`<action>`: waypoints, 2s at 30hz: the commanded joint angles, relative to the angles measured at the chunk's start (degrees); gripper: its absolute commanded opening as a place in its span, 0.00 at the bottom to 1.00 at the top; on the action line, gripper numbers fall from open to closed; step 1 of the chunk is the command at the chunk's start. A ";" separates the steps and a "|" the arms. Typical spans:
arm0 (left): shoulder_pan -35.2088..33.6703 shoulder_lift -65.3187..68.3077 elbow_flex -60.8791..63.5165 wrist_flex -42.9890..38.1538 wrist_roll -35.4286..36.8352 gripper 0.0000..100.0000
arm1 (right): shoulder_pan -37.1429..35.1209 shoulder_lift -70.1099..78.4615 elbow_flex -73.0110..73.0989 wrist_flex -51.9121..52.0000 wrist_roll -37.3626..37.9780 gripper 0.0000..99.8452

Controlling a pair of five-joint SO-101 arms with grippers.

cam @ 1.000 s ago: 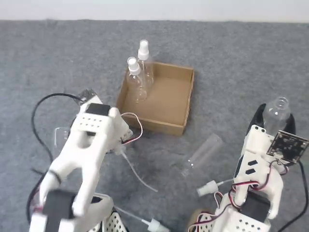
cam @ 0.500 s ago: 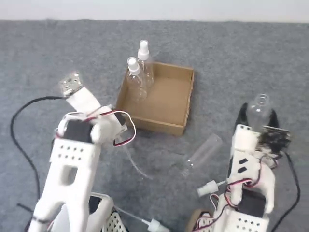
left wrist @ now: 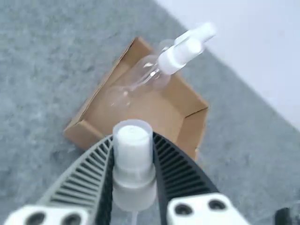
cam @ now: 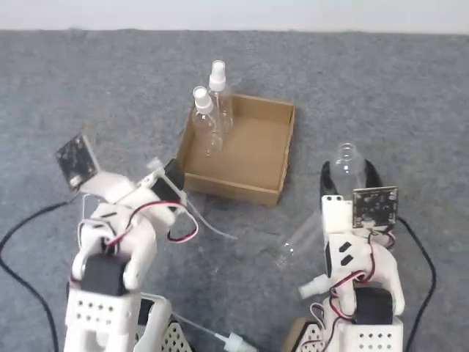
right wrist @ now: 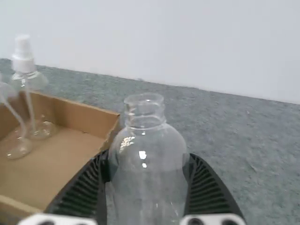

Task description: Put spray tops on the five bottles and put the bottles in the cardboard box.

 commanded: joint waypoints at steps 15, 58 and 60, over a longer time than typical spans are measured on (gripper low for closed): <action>-7.03 -30.07 8.57 -2.90 3.08 0.01 | -16.75 -0.75 0.88 3.74 2.20 0.03; -14.07 -30.24 0.48 3.16 11.52 0.01 | -36.62 -0.75 11.16 -1.10 19.78 0.03; -14.07 -30.24 0.31 3.25 11.52 0.01 | -36.70 -0.66 11.16 -1.10 20.13 0.03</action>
